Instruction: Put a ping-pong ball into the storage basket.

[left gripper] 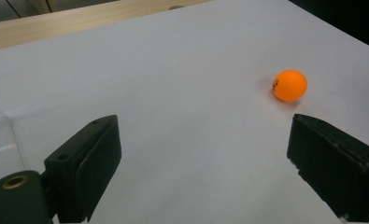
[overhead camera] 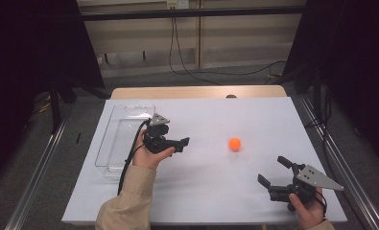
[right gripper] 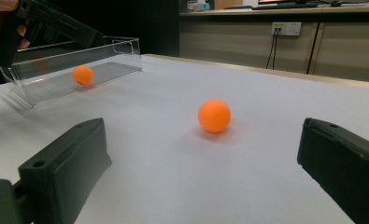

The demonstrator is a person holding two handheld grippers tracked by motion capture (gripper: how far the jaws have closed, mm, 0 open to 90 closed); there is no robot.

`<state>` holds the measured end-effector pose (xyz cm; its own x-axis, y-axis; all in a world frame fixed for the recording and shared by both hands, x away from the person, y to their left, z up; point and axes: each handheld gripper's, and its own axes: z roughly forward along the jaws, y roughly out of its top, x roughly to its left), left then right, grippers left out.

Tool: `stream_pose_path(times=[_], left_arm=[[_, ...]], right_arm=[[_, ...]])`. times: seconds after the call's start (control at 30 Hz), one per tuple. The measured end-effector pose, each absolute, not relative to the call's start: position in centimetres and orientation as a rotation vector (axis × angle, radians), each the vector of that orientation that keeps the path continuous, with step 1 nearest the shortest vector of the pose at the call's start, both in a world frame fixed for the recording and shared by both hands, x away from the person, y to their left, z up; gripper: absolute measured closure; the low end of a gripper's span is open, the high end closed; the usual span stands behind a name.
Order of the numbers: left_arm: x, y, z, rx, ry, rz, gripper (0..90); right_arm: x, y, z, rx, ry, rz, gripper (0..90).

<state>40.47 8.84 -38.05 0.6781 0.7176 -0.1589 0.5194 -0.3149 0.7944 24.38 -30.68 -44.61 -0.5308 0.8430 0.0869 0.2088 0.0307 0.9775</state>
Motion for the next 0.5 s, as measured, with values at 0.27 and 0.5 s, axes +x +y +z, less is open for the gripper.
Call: stream_pose_path(times=[0.27,0.5], left_arm=[[40.3,8.2,-38.2,1.999,0.943,0.27,9.8],[40.2,7.7,-38.3,2.008,0.934,0.258,9.8]], right_arm=[[24.4,-30.7,-44.6,1.066,1.778,1.536,1.3],[24.4,-30.7,-44.6,1.066,1.779,1.537,1.2]])
